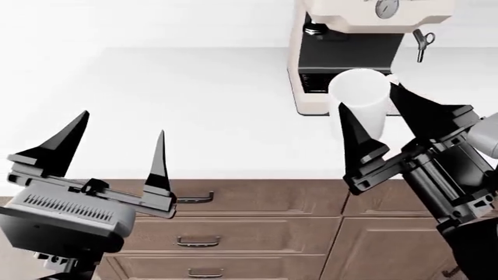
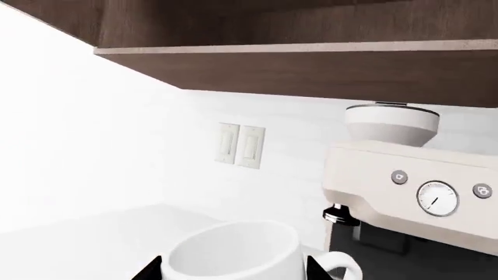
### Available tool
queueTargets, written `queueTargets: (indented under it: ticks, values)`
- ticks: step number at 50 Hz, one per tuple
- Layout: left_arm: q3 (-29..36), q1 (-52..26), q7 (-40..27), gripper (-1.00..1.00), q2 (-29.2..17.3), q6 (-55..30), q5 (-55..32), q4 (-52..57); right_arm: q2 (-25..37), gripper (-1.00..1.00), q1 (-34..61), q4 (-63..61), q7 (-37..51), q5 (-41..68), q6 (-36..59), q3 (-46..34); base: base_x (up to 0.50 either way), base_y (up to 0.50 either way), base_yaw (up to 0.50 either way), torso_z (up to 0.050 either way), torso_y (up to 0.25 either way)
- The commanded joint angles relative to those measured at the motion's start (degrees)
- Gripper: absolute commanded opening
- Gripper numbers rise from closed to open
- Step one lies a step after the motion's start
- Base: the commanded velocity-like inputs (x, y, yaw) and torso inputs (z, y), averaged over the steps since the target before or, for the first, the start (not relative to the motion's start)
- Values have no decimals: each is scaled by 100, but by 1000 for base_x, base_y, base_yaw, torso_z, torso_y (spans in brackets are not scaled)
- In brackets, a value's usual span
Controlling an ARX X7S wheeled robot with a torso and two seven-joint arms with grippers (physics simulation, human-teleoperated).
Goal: Pick the mug from the cabinet, place it under the coffee machine dispenser, and press the start button.
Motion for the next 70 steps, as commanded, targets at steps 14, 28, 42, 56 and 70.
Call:
queueTargets:
  ticks: [14,28,42,56,70]
  values:
    - [-71,101,-47,100,-9,171,-44,-32,-62,-100,-43,-121,27,105,-65,15,0,-490,0,0,0]
    - [-122,134,-78,100,-18,219,-83,-83,-30,-100,-278,-156,-61,220,-196,121,45,-46,0,0,1]
    - [-115,91,-105,100,-46,186,-89,-64,-62,-100,-1217,-779,-319,812,-333,1187,374,0,0,0,1]
    - [-65,58,-110,100,-46,185,-102,-104,-47,-100,-1710,-805,-436,749,-544,1304,376,0,0,0,1]
    - [-70,83,-121,100,-64,187,-151,-82,-41,-100,-1754,-843,-369,769,-585,1244,201,0,0,0,1]
